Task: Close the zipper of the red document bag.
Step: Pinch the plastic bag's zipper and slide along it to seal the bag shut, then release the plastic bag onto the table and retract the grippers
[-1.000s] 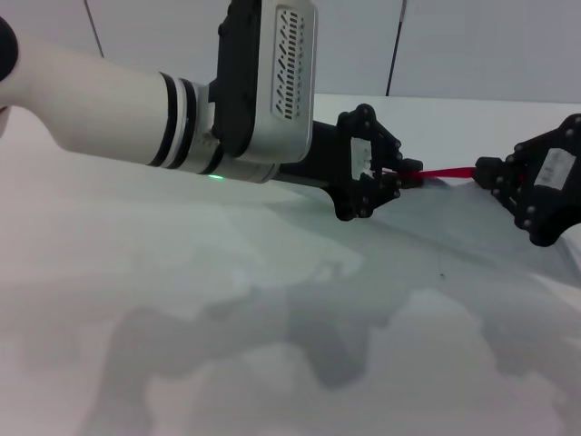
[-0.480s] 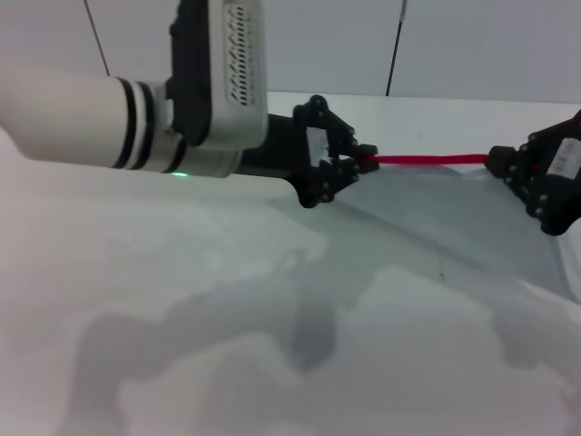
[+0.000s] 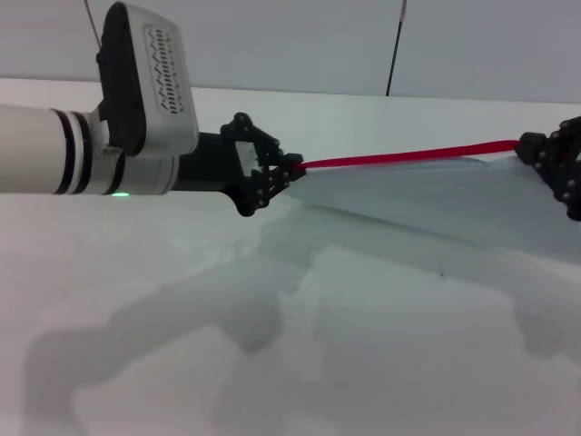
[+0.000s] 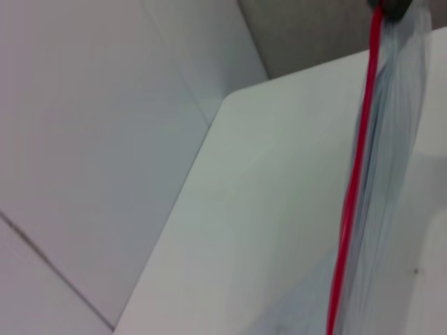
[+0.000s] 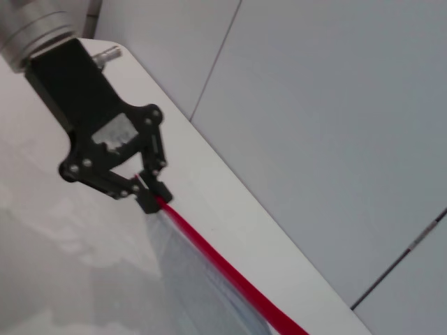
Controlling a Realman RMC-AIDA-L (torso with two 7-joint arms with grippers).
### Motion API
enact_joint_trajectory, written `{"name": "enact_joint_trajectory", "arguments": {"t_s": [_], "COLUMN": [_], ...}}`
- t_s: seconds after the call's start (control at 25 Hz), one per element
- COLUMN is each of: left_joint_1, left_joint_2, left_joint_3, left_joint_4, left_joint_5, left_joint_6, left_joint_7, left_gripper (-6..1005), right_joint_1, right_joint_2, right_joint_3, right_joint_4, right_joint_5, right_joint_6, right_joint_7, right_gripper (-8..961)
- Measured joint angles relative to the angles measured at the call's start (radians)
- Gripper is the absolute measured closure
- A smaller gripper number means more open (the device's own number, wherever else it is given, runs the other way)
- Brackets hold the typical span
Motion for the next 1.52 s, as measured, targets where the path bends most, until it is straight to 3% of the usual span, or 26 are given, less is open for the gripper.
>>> {"name": "enact_joint_trajectory", "arguments": {"t_s": [0.96, 1.24, 1.52], "left_joint_1": [0.042, 0.041, 0.048], "left_joint_2": [-0.003, -0.003, -0.004], "left_joint_3": [-0.062, -0.071, -0.146], "left_joint_4": [-0.012, -0.011, -0.012], "left_joint_5": [0.03, 0.028, -0.027], "left_joint_6": [0.014, 0.033, 0.028], "left_joint_7": [-0.004, 0.018, 0.011], "left_gripper": [916, 878, 813], "right_joint_1": [-0.003, 0.039, 0.051], "right_joint_2": [0.0, -0.002, 0.0], "right_joint_3": [0.046, 0.064, 0.099], "right_joint_4": [0.033, 0.086, 0.111], "right_joint_5": [-0.002, -0.059, -0.066], "right_joint_6": [0.021, -0.013, 0.012], "right_joint_7": [-0.001, 0.016, 0.034], "right_gripper": [928, 922, 772]}}
